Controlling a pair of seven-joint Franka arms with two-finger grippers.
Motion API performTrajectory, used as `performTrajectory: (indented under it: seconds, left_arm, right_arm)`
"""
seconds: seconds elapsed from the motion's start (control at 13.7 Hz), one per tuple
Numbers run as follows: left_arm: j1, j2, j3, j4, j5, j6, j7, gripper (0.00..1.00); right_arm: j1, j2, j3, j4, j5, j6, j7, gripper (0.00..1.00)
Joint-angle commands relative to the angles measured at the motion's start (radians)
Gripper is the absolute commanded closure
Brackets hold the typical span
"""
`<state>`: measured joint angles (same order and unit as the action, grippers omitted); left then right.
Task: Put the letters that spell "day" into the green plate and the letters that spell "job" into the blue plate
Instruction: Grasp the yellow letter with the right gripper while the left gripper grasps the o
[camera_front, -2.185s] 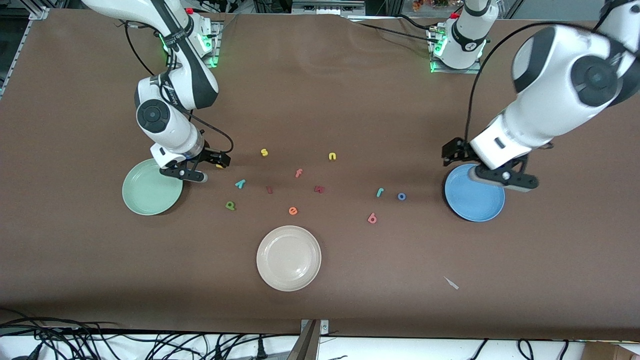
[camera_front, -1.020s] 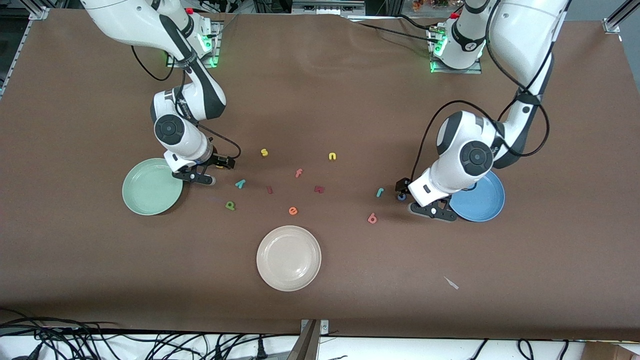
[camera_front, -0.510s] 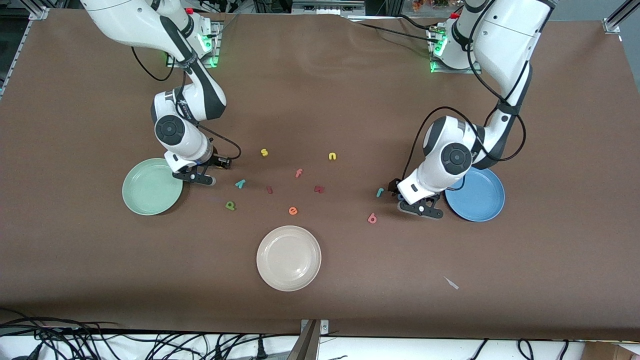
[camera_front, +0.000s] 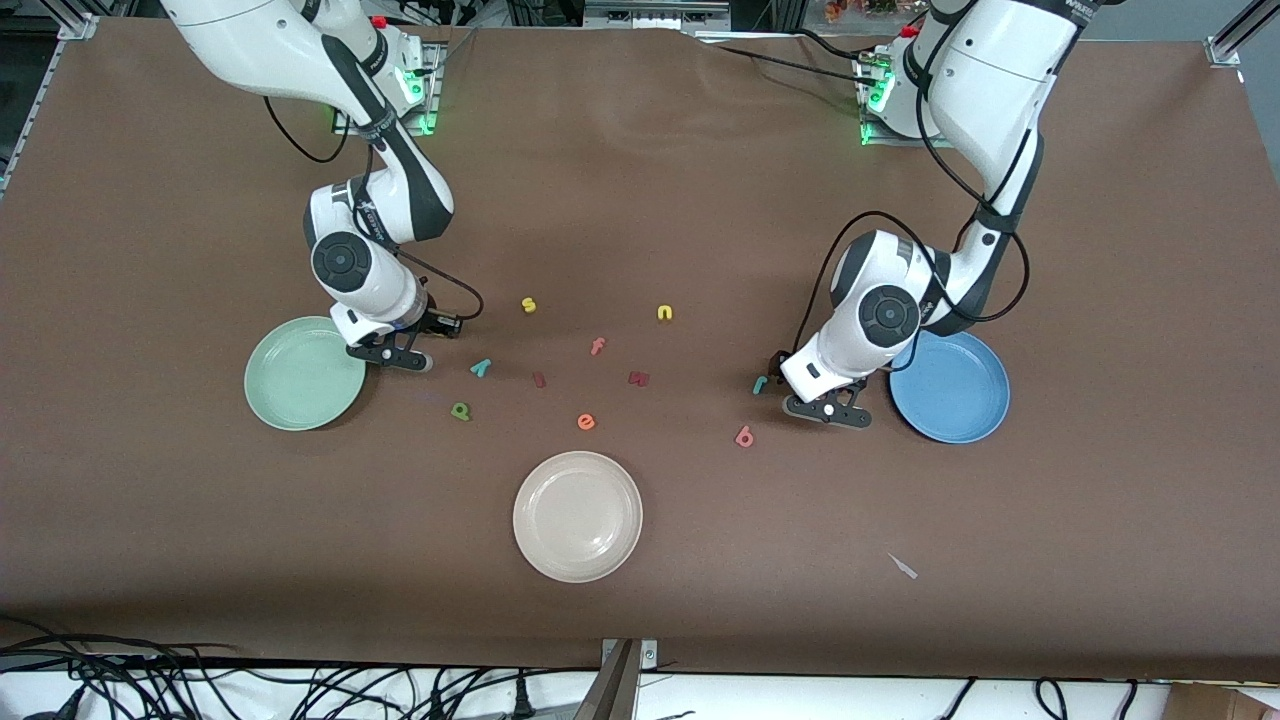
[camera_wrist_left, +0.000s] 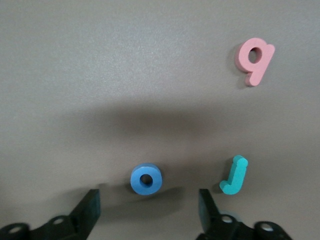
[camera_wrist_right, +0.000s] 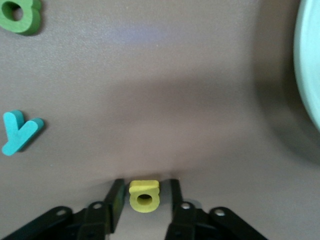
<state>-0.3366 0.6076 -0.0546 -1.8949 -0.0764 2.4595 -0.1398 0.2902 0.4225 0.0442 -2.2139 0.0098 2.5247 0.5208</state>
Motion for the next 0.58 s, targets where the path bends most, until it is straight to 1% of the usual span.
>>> performTrajectory:
  seconds: [0.0, 0.07, 0.22, 0.44, 0.51]
  left_arm:
    - [-0.018, 0.003, 0.024, -0.001, -0.006, 0.016, -0.007, 0.38]
    - [-0.018, 0.003, 0.025, 0.003, -0.006, 0.016, -0.006, 0.37]
    - [-0.019, 0.012, 0.03, 0.005, -0.006, 0.044, -0.007, 0.37]
    - [-0.039, 0.029, 0.035, 0.005, -0.006, 0.065, -0.007, 0.44]
    - [-0.048, 0.028, 0.05, 0.005, -0.006, 0.067, -0.007, 0.44]
  right_arm:
    - [0.003, 0.01, -0.001, -0.001, -0.011, 0.012, 0.021, 0.65]
    - [0.003, 0.01, -0.001, -0.001, -0.011, 0.012, 0.021, 0.7]
    - [0.003, 0.012, -0.001, 0.0, -0.011, 0.012, 0.021, 0.76]
    - [0.003, 0.01, -0.001, 0.005, -0.011, 0.008, 0.022, 0.8]
    - [0.003, 0.01, -0.001, 0.02, -0.011, 0.002, 0.021, 0.81]
